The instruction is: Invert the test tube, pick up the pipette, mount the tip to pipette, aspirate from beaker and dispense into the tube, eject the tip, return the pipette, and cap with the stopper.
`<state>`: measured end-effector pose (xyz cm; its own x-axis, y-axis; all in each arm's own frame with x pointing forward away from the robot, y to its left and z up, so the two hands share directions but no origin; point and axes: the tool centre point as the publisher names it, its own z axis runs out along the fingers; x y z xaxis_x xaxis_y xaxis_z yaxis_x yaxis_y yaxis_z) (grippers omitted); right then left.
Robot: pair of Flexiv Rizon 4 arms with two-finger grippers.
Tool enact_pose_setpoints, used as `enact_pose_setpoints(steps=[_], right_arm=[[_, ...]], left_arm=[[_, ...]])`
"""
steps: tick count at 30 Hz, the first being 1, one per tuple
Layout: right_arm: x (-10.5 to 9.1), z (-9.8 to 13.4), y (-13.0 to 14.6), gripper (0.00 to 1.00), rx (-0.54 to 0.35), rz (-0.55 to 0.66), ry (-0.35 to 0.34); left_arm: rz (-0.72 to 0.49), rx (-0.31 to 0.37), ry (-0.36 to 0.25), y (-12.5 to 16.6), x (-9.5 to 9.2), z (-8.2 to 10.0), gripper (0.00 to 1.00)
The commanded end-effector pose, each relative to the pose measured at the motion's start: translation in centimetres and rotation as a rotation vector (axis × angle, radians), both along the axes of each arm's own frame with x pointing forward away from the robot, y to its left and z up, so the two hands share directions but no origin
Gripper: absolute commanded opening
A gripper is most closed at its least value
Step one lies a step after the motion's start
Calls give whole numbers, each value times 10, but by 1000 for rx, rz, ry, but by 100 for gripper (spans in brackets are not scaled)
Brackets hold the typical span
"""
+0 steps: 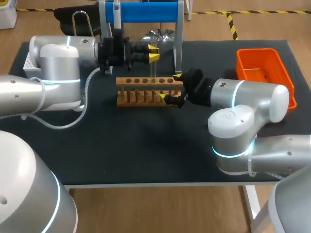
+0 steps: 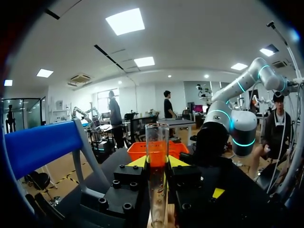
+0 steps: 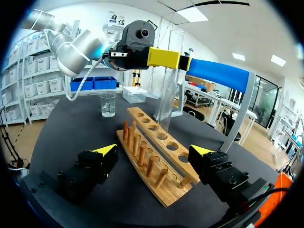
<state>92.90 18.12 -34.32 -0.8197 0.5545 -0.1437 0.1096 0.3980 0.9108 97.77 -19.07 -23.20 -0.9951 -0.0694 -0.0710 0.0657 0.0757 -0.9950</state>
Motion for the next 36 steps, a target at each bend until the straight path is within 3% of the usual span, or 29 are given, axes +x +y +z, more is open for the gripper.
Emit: enact_pose_setpoints(steps=[1,36], right_arm=[[0,1,-1,100,-3,2,4],[0,1,-1,100,-3,2,4]], left_arm=[[9,10,10,3,-3,1,0],[-1,20,35,-3,0,-12,0]])
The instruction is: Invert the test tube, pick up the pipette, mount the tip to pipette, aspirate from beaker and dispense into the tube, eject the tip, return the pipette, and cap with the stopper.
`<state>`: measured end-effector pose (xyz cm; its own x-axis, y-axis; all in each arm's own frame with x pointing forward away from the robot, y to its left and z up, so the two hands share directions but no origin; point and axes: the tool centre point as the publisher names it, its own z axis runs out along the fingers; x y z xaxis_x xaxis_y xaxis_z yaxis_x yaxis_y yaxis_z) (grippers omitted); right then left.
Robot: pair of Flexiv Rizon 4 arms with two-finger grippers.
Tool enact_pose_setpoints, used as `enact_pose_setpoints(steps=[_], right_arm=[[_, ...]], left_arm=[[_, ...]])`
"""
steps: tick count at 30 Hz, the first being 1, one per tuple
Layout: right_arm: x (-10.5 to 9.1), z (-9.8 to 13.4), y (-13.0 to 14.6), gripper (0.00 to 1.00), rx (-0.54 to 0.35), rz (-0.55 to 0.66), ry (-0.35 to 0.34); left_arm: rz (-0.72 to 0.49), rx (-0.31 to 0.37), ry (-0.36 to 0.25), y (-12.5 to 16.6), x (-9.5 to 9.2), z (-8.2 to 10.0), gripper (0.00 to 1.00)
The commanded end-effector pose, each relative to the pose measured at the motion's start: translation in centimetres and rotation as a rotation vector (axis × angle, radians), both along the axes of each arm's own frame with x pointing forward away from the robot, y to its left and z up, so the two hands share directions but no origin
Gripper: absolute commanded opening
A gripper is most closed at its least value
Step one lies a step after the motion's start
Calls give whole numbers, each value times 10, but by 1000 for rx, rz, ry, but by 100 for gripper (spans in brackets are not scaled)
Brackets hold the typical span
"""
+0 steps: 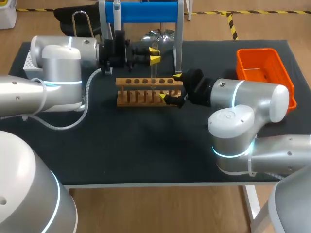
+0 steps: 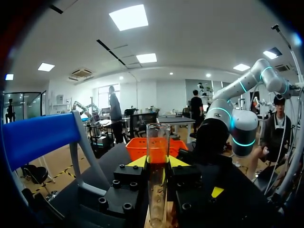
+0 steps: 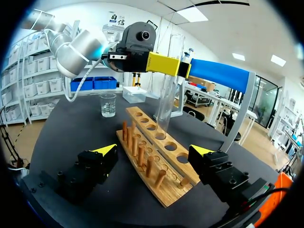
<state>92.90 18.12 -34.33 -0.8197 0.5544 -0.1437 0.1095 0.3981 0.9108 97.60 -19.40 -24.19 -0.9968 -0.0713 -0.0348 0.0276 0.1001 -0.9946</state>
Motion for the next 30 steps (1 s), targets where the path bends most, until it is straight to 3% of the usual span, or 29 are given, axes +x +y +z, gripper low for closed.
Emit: enact_pose_setpoints(steps=[1,30], right_arm=[[0,1,-1,100,-3,2,4],[0,1,-1,100,-3,2,4]], left_arm=[[-4,-5,-4,0,1,-2,0],[-5,-8,-11,1,2,-2,0]])
